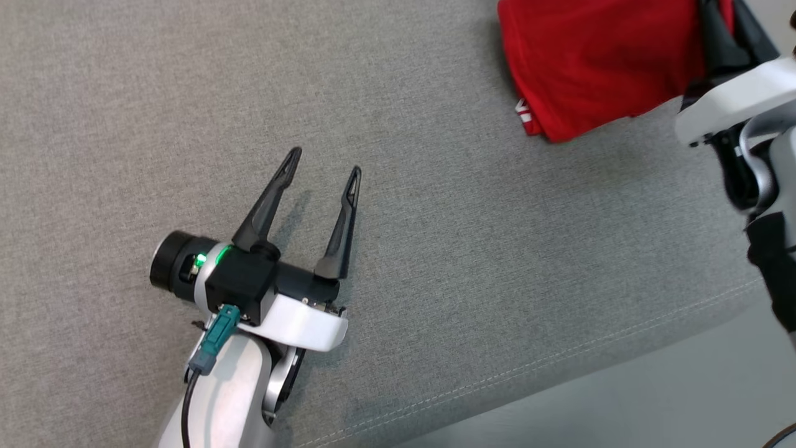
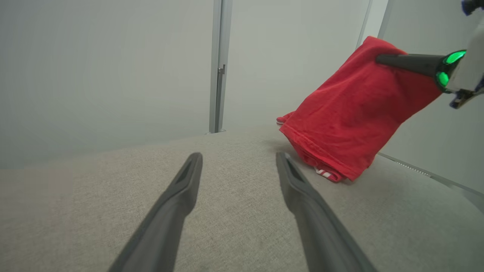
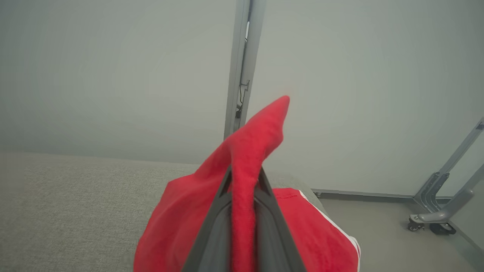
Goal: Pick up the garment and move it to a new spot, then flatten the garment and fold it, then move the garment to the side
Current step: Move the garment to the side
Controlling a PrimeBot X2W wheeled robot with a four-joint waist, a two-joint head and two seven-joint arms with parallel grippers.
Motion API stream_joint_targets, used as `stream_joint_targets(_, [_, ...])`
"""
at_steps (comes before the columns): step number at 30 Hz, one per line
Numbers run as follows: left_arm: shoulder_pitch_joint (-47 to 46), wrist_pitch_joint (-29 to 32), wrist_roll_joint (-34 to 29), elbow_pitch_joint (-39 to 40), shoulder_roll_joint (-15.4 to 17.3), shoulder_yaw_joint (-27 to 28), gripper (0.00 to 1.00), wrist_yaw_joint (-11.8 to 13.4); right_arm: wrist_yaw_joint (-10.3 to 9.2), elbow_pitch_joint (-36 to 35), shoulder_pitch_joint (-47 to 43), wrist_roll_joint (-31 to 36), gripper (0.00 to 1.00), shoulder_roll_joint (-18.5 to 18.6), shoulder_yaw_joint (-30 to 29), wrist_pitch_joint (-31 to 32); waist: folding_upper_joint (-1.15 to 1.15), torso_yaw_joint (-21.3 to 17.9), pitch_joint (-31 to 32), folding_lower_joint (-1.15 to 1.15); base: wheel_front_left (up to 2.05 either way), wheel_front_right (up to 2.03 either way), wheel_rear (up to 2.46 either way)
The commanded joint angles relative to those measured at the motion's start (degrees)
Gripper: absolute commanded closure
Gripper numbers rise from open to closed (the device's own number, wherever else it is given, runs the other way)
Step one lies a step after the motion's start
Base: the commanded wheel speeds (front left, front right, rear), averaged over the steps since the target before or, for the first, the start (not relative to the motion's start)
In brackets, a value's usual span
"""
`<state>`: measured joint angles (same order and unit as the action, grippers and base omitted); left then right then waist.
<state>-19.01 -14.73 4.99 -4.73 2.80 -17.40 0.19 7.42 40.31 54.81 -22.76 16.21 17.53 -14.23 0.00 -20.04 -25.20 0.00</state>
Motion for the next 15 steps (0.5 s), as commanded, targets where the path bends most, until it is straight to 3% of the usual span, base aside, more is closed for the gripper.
stream_joint_targets(1, [-2.3,-0.3,-0.9,1.9,0.1,1.2,0.00,-0.3,0.07,-0.4,1.4,0.8,1.00,1.6,0.8,-0.8,0.00,0.4,-1.0,0.00,0.00,0.00,0.00])
stream_joint_targets(15, [-4.4,-0.3,-1.8,2.3,0.2,0.4,0.00,-1.0,0.07,8.0,11.0,2.6,1.00,7.0,3.8,-0.8,0.00,1.2,-4.3,0.00,0.00,0.00,0.00])
